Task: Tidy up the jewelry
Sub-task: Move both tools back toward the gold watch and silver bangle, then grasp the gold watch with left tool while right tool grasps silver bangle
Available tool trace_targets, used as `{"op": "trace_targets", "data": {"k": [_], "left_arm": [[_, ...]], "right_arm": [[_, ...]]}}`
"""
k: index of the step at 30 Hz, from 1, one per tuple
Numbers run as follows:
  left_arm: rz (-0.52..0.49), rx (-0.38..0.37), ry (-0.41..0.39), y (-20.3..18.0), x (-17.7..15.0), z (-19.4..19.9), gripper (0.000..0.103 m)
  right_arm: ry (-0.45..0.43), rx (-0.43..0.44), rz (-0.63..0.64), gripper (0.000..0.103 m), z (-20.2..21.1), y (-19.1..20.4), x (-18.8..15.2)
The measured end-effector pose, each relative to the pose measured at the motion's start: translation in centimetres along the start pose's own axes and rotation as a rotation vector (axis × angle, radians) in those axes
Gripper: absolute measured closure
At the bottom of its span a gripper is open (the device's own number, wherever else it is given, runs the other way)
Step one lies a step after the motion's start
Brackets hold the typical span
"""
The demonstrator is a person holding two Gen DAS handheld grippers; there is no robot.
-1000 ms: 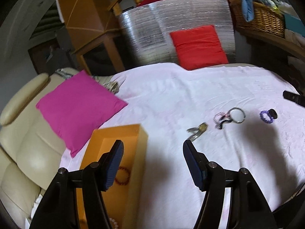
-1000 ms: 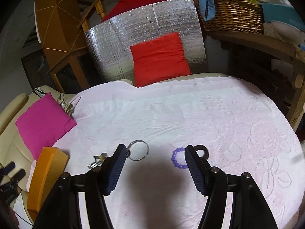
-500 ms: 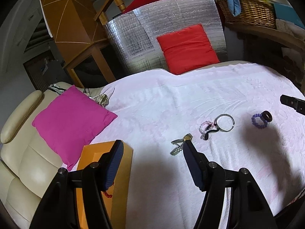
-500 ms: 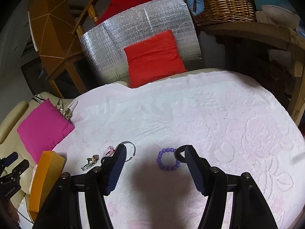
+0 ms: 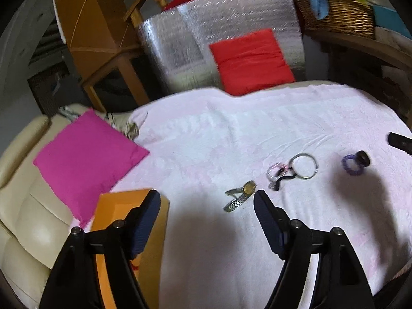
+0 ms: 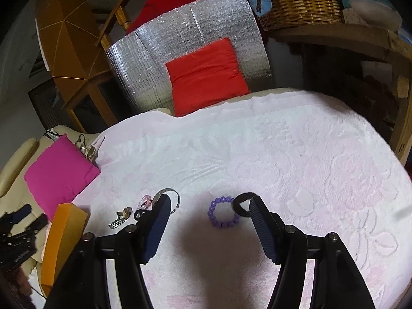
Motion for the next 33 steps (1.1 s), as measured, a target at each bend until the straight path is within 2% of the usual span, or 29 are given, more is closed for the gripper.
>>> {"op": "trace_targets", "data": {"k": [3,6,10,17,20,23,24,25,27,30,33], "left_arm": [[0.043,-0.016,0.033,1.5,-1.0,-3.1,0.028],[0.112,-0.049,0.105,2.8,-2.1,-6.3,0.028],[0.166,-0.104,0.141,2.8,-2.5,-9.2,0.028],[0.132,-0.222,0.119,-1.1,-0.2,-12.0,0.028],[0.114,-0.188,0.118,-0.5,-0.3,-13.0,0.028],[0.164,-0.184,0.164,1.3,-1.2,-14.3,0.028],[0.186,-0.198,0.17,1.7,-1.4,-14.6,0.03],[0.196,-0.217,0.175,1.9,-1.5,-14.9,0.036],[0.178,-0.24,0.183,1.5,-1.6,-15.3,0.041],[0.145,-0.265,0.183,0.6,-1.2,-16.0,0.041],[0.12,-0.259,0.173,0.2,-0.8,-16.7,0.041]], "right_arm": [[0.029,0.007,0.007,0.036,-0.9,0.1,-0.2],[0.048,0.016,0.018,0.036,-1.6,0.5,-0.3],[0.116,0.053,0.008,0.036,-3.5,1.0,-0.7],[0.21,0.079,-0.023,0.036,-6.4,1.6,-1.3],[0.222,0.078,-0.018,0.036,-7.0,1.9,-1.6],[0.234,0.086,0.001,0.036,-7.7,2.5,-1.9],[0.242,0.09,0.009,0.036,-8.1,2.8,-2.0],[0.248,0.095,0.012,0.036,-8.5,3.1,-2.0],[0.259,0.128,0.014,0.036,-9.3,3.9,-1.9],[0.244,0.166,0.025,0.036,-9.9,5.3,-1.6],[0.237,0.186,0.048,0.041,-10.6,6.8,-1.4]]}}
Point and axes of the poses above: each gripper's, at about its wrist camera, not at the fingertips, and z roughly against the way its jaws point, y to its left, x to its top, the point moved 2 cm from there along -z, roughly the way its jaws point, and after that the axes turned 12 degrees about -x, right-handed, at the moved point
